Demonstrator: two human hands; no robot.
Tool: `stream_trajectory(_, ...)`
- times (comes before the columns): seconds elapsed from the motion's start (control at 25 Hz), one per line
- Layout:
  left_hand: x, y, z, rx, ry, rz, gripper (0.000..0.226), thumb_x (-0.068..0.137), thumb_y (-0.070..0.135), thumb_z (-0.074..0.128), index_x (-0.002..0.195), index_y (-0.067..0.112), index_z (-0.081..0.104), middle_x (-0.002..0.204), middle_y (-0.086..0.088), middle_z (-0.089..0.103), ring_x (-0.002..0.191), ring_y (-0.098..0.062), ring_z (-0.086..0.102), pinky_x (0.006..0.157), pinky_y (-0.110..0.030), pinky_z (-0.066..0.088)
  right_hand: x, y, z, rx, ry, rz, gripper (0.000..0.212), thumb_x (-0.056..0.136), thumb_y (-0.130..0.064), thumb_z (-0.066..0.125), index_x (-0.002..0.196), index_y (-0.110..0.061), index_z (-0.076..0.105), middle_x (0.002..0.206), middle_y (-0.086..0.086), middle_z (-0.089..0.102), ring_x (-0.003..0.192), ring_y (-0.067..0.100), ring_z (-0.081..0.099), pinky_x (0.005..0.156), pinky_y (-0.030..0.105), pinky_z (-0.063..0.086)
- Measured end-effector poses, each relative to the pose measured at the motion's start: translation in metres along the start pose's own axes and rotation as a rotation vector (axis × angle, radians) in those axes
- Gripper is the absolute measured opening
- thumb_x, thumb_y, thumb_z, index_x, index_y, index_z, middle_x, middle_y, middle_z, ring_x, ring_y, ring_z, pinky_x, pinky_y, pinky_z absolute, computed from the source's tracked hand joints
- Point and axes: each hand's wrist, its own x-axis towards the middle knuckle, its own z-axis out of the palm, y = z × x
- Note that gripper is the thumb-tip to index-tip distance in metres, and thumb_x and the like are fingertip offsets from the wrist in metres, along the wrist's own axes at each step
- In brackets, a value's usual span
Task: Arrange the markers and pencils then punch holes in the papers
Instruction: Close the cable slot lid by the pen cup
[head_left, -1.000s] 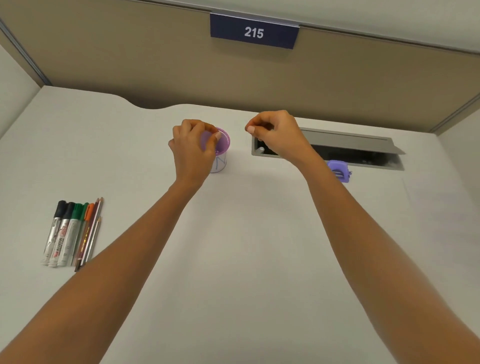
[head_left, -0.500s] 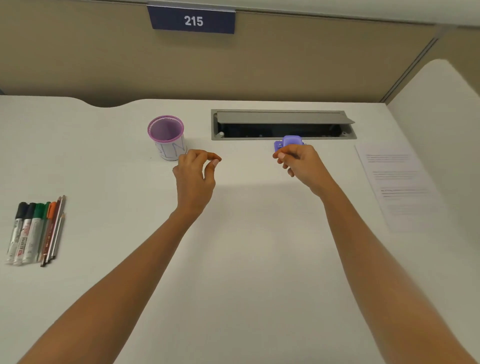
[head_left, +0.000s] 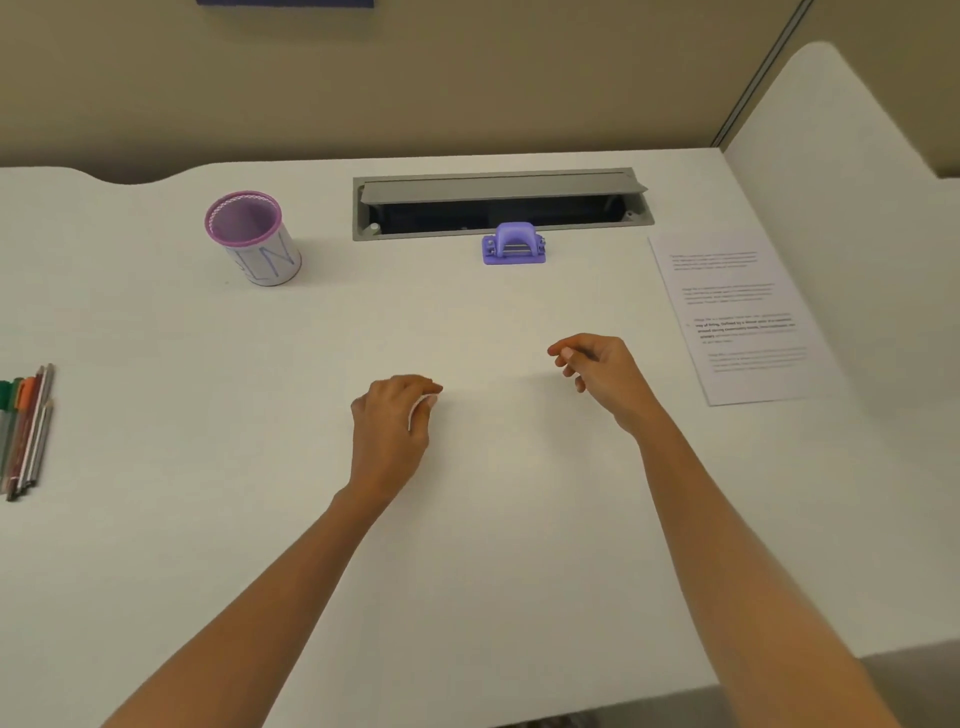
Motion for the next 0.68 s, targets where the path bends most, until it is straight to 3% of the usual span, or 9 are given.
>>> stream_trajectory(0.12, -0.027, 0.001, 0.019, 0.119, -0.075, 0.027, 0.031, 0.094, 0.03, 0.045, 0.12, 0.027, 0.062, 0.132, 0.008, 0.057, 0.123, -0.018, 0.05, 0.101, -0.035, 0.03, -0.008, 0.021, -0.002, -0.004, 0.004, 0.025, 0.029, 0.097, -0.002, 0.044, 0.099, -0.013, 0.072, 0.091, 0.004, 0.068, 0.082, 0.015, 0.06, 0.069, 0.027, 0.048)
stream_trajectory(0.2, -0.041, 0.003, 0.029, 0.231, -0.134, 0.052, 0.043, 0.094, 0.039, 0.037, 0.131, 0.025, 0.053, 0.145, 0.005, 0.046, 0.134, -0.018, 0.042, 0.109, -0.039, 0.027, -0.015, 0.033, 0.003, -0.067, 0.031, 0.004, 0.033, 0.096, 0.001, 0.042, 0.102, -0.012, 0.072, 0.099, 0.005, 0.07, 0.09, 0.014, 0.062, 0.083, 0.027, 0.049)
stream_trajectory(0.36, -0.064, 0.016, 0.043, 0.395, -0.217, 0.1, 0.062, 0.096, 0.051, 0.027, 0.149, 0.019, 0.027, 0.159, 0.0, 0.021, 0.147, -0.019, 0.019, 0.117, -0.047, 0.015, -0.038, 0.058, 0.023, -0.362, 0.054, -0.224, 0.034, 0.089, 0.006, 0.045, 0.11, -0.008, 0.069, 0.122, 0.008, 0.065, 0.116, 0.024, 0.054, 0.101, 0.029, 0.041)
stream_trajectory(0.48, -0.073, 0.028, 0.052, 0.425, -0.248, 0.097, 0.068, 0.095, 0.055, 0.022, 0.152, 0.018, 0.016, 0.161, -0.001, 0.01, 0.149, -0.018, 0.007, 0.118, -0.049, 0.01, -0.055, 0.078, 0.043, -0.653, 0.043, -0.386, 0.036, 0.095, -0.017, 0.047, 0.127, -0.01, 0.061, 0.145, 0.01, 0.051, 0.137, 0.028, 0.043, 0.113, 0.046, 0.035)
stream_trajectory(0.6, -0.075, 0.034, 0.057, 0.434, -0.249, 0.074, 0.067, 0.096, 0.051, 0.022, 0.152, 0.016, 0.013, 0.161, -0.002, 0.009, 0.149, -0.018, 0.006, 0.119, -0.051, 0.011, -0.076, 0.094, 0.061, -0.883, -0.029, -0.435, 0.058, 0.099, -0.046, 0.03, 0.15, -0.018, 0.033, 0.162, 0.006, 0.021, 0.151, 0.023, 0.016, 0.122, 0.049, 0.015)
stream_trajectory(0.68, -0.075, 0.035, 0.058, 0.439, -0.252, 0.083, 0.064, 0.097, 0.049, 0.021, 0.152, 0.018, 0.012, 0.161, -0.001, 0.007, 0.149, -0.018, 0.004, 0.119, -0.05, 0.008, -0.085, 0.1, 0.065, -0.956, -0.039, -0.459, 0.063, 0.099, -0.053, 0.025, 0.154, -0.022, 0.022, 0.164, 0.004, 0.013, 0.152, 0.021, 0.008, 0.122, 0.05, 0.009)
